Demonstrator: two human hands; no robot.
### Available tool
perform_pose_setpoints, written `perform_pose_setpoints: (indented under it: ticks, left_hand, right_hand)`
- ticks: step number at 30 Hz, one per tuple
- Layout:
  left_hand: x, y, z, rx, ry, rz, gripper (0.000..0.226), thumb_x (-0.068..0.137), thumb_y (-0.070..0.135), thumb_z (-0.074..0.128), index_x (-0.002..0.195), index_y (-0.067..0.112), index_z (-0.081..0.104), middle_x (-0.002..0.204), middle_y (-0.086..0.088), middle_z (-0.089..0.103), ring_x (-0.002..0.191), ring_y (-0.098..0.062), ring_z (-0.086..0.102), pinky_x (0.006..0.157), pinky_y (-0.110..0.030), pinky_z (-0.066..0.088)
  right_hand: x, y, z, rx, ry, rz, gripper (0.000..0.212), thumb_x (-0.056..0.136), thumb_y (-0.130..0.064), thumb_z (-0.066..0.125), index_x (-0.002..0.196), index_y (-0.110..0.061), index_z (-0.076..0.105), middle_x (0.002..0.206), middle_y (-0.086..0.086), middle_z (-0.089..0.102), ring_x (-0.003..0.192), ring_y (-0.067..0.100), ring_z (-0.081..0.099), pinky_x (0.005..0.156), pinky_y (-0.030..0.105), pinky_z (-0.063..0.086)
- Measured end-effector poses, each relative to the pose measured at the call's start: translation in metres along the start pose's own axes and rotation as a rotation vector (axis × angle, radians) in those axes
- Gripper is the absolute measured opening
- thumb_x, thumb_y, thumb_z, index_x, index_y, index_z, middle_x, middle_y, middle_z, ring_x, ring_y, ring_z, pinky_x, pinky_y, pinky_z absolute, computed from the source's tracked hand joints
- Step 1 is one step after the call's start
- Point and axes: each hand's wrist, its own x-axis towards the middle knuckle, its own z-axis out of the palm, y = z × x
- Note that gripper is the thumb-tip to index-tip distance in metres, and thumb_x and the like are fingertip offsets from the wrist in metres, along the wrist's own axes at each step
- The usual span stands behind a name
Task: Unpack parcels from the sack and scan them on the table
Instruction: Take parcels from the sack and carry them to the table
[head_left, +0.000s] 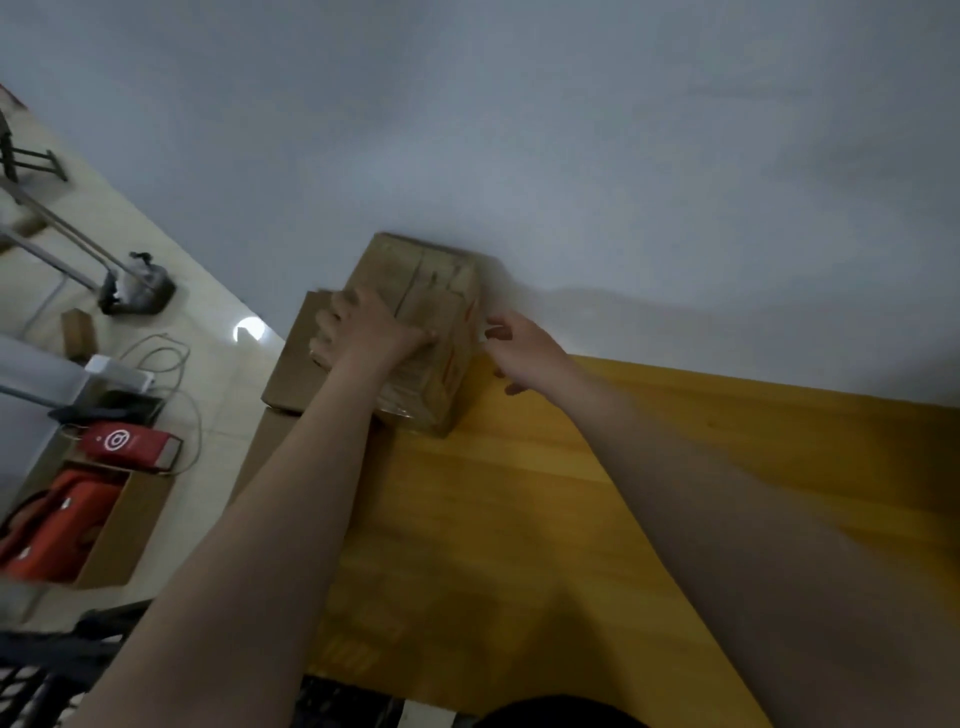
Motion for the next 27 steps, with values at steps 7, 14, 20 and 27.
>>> perform_pose_setpoints:
  ticks: [7,14,20,27]
  left_hand:
    - [0.007,0.002,0.001,-0.272,0.014,0.143,0.057,0.091,0.041,0.066,0.144,0.019,0.056,0.140,-0.007,0.061,0.128,-0.031,0.056,0.105,-0.044,0.047]
    - [-0.053,0.061,0.046,-0.709,-0.050,0.233,0.033,0.104,0.058,0.041,0.105,0.030,0.059,0.098,0.012,0.062,0.091,-0.007,0.059,0.067,-0.027,0.043]
    - [-0.089,0.079,0.107,-0.880,-0.405,0.041,0.045,0.105,0.058,0.039,0.131,0.025,0.057,0.121,0.002,0.062,0.109,-0.025,0.061,0.089,-0.049,0.056]
    - [-0.136,0.078,0.185,-0.734,-0.540,-0.056,0.008,0.107,0.033,0.051,0.111,0.027,0.050,0.112,0.003,0.056,0.096,-0.018,0.057,0.077,-0.045,0.058]
  right_hand:
    - [0.020,0.019,0.009,0.454,0.106,0.165,0.037,0.103,-0.032,0.047,0.138,-0.030,0.055,0.123,0.001,0.066,0.106,0.028,0.066,0.094,0.053,0.058]
    - [-0.032,0.075,-0.042,0.759,0.513,0.218,0.040,0.101,-0.060,0.037,0.102,-0.039,0.072,0.095,-0.007,0.078,0.090,0.019,0.073,0.065,0.035,0.058]
    - [-0.086,0.133,-0.084,0.816,0.722,0.253,0.055,0.105,-0.062,0.037,0.104,-0.020,0.073,0.092,-0.003,0.078,0.087,0.020,0.073,0.064,0.036,0.057]
    - [-0.133,0.201,-0.090,0.587,0.639,0.310,0.051,0.104,-0.035,0.058,0.153,-0.025,0.047,0.120,-0.001,0.063,0.110,0.025,0.065,0.093,0.055,0.057]
